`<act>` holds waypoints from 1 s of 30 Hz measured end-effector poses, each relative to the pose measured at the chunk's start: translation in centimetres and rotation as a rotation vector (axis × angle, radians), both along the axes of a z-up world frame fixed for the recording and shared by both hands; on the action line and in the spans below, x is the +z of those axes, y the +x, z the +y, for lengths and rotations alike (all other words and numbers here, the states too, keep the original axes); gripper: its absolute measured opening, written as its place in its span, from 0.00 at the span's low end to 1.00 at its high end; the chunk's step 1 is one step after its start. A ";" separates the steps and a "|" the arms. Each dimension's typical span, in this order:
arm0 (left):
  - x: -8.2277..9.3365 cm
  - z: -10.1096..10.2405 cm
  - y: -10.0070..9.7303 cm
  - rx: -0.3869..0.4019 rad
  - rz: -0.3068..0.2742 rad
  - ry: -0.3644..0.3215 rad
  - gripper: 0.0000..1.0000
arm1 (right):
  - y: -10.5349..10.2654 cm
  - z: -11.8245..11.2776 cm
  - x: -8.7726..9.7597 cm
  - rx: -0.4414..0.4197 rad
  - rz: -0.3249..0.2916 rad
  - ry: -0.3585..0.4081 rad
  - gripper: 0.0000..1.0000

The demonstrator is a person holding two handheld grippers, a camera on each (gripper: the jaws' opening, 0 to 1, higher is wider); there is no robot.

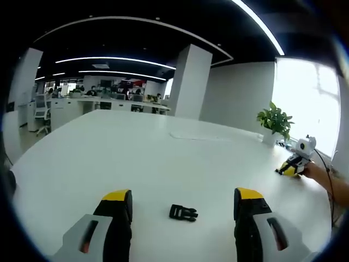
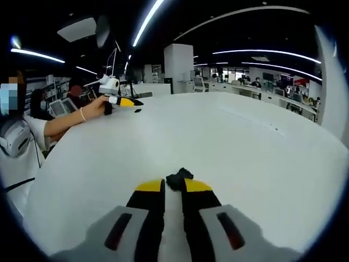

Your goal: Snap the two parts of the plastic buckle together until the buckle closes and remains connected.

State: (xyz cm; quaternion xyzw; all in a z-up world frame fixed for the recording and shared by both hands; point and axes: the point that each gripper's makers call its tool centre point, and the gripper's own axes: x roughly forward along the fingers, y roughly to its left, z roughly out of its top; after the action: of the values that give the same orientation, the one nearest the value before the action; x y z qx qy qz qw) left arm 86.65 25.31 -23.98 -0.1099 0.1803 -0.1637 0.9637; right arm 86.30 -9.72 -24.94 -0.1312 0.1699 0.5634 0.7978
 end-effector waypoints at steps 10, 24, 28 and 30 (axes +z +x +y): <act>-0.1 0.0 0.0 -0.002 0.006 0.005 0.77 | -1.1 1.3 0.0 0.017 -0.052 -0.048 0.04; -0.1 0.0 0.1 -0.002 0.005 0.005 0.77 | -1.0 2.2 1.2 -0.106 0.031 0.103 0.04; -0.1 -0.1 0.0 -0.003 0.006 0.006 0.77 | -1.2 2.5 0.7 -0.146 0.027 0.085 0.04; -0.1 -0.1 0.0 -0.003 0.007 0.006 0.77 | -1.1 2.2 -0.2 -0.179 0.032 0.018 0.04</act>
State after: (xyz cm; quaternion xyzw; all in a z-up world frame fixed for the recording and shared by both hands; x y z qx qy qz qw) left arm 86.65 25.23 -24.11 -0.1074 0.1842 -0.1644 0.9631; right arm 85.15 -7.48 -25.15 -0.0992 0.1885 0.4936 0.8432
